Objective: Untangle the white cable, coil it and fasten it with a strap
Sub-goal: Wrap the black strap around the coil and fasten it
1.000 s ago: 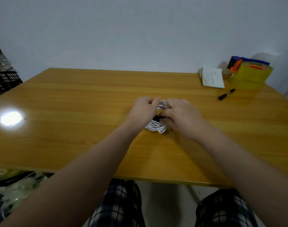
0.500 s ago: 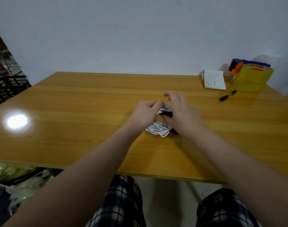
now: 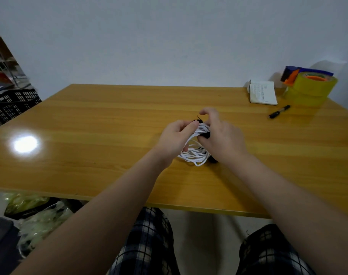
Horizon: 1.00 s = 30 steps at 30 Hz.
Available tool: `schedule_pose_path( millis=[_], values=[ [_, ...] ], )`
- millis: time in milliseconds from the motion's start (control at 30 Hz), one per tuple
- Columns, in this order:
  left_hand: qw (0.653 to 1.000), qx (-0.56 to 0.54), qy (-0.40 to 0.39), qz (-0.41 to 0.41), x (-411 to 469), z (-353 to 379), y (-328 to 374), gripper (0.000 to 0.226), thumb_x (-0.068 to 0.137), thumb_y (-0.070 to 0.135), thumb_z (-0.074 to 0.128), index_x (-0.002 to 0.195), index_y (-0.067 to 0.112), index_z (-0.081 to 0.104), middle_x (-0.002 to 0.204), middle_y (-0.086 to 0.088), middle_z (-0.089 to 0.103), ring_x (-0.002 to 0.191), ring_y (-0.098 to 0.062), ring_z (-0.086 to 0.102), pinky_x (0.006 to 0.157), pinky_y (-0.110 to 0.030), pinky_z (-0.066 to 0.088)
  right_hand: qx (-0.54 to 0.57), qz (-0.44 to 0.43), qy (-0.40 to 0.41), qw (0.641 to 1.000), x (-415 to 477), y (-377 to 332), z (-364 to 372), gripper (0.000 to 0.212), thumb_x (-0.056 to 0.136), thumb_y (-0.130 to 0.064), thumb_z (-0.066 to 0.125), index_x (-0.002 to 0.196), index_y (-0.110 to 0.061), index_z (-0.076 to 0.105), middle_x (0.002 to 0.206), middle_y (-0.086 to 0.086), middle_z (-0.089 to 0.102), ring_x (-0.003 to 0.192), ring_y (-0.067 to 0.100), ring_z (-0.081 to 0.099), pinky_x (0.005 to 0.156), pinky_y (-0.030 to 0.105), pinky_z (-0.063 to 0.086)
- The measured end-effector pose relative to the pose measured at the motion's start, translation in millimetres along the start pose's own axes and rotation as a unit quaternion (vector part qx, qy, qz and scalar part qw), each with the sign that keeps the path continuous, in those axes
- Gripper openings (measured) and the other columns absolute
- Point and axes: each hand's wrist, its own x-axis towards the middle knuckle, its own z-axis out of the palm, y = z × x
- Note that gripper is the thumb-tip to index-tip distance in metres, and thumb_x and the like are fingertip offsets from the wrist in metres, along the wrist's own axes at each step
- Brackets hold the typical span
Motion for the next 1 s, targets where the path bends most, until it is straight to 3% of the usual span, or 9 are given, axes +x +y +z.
schedule_pose_path(
  millis=[133,233,367,467,633,700,767,900,1000],
  values=[
    [0.998,-0.068,0.011,0.004,-3,1,-2,0.018,0.096,0.027,0.053,0.094,0.021,0.07,0.055,0.016,0.058,0.045,-0.01,0.043,0.044,-0.021,0.036,0.104,-0.019,-0.045,0.993,-1,5,-4,0.053,0.083,-0.02,0.062,0.131,-0.027,0.042,0.114,-0.001,0.063,0.097,0.019,0.058,0.076,0.036,0.048],
    [0.994,-0.105,0.012,0.007,-3,0,-4,0.016,0.095,0.024,0.055,0.098,0.019,0.07,0.064,0.009,0.059,0.049,-0.011,0.044,0.043,-0.019,0.038,0.243,0.005,-0.057,0.968,0,13,-2,0.053,0.079,-0.015,0.069,0.126,-0.028,0.05,0.112,-0.004,0.063,0.088,0.007,0.058,0.075,0.017,0.044],
    [0.993,-0.117,-0.001,0.017,-5,-1,-4,0.027,0.096,0.036,0.051,0.095,0.016,0.07,0.066,0.005,0.061,0.051,-0.01,0.046,0.045,-0.02,0.039,0.246,-0.033,-0.026,0.968,0,18,-2,0.044,0.078,-0.013,0.073,0.12,-0.021,0.061,0.106,-0.01,0.065,0.085,-0.013,0.054,0.075,0.0,0.035],
    [0.995,-0.095,0.003,0.017,-4,-1,1,0.039,0.095,0.045,0.048,0.087,0.013,0.068,0.066,-0.007,0.052,0.05,-0.013,0.044,0.045,-0.022,0.037,0.235,-0.066,0.033,0.969,-4,17,0,0.04,0.078,-0.014,0.073,0.118,-0.017,0.064,0.106,-0.013,0.065,0.095,-0.006,0.058,0.085,0.013,0.045],
    [0.996,-0.06,-0.013,0.065,-7,-2,8,0.013,0.093,0.025,0.059,0.105,0.022,0.063,0.086,0.002,0.059,0.054,-0.009,0.046,0.048,-0.018,0.039,0.207,-0.083,0.102,0.97,-3,19,1,0.034,0.08,-0.018,0.071,0.113,-0.015,0.068,0.104,-0.001,0.071,0.096,0.009,0.063,0.083,0.02,0.049],
    [0.996,-0.039,-0.01,0.079,-7,-2,5,0.015,0.092,0.019,0.061,0.106,0.025,0.063,0.096,0.001,0.058,0.052,-0.005,0.046,0.048,-0.015,0.039,0.198,-0.072,0.081,0.974,-2,17,-1,0.034,0.081,-0.021,0.07,0.114,-0.014,0.067,0.102,0.002,0.071,0.095,0.013,0.064,0.082,0.029,0.052],
    [0.997,-0.034,0.013,0.07,-5,-2,2,0.013,0.092,0.016,0.061,0.103,0.023,0.064,0.088,0.005,0.058,0.045,-0.004,0.044,0.045,-0.015,0.038,0.16,-0.062,0.017,0.985,1,13,-8,0.034,0.083,-0.027,0.068,0.116,-0.02,0.066,0.098,0.002,0.07,0.092,0.018,0.063,0.078,0.039,0.052],
    [0.998,0.007,0.06,0.025,2,-13,-3,0.013,0.093,0.016,0.06,0.103,0.012,0.067,0.071,0.003,0.052,0.041,-0.006,0.041,0.041,-0.015,0.034,-0.034,-0.029,-0.122,0.992,13,11,-36,0.039,0.084,-0.05,0.059,0.118,-0.032,0.061,0.106,-0.003,0.053,0.095,0.017,0.053,0.077,0.039,0.048],
    [0.998,0.052,0.033,0.018,6,-21,1,0.011,0.092,0.018,0.06,0.1,0.016,0.067,0.069,0.002,0.048,0.046,-0.011,0.039,0.041,-0.018,0.032,-0.077,-0.061,-0.131,0.987,22,8,-53,0.027,0.087,-0.045,0.057,0.106,-0.027,0.065,0.101,-0.003,0.049,0.088,0.014,0.048,0.075,0.041,0.046]
  ],
)
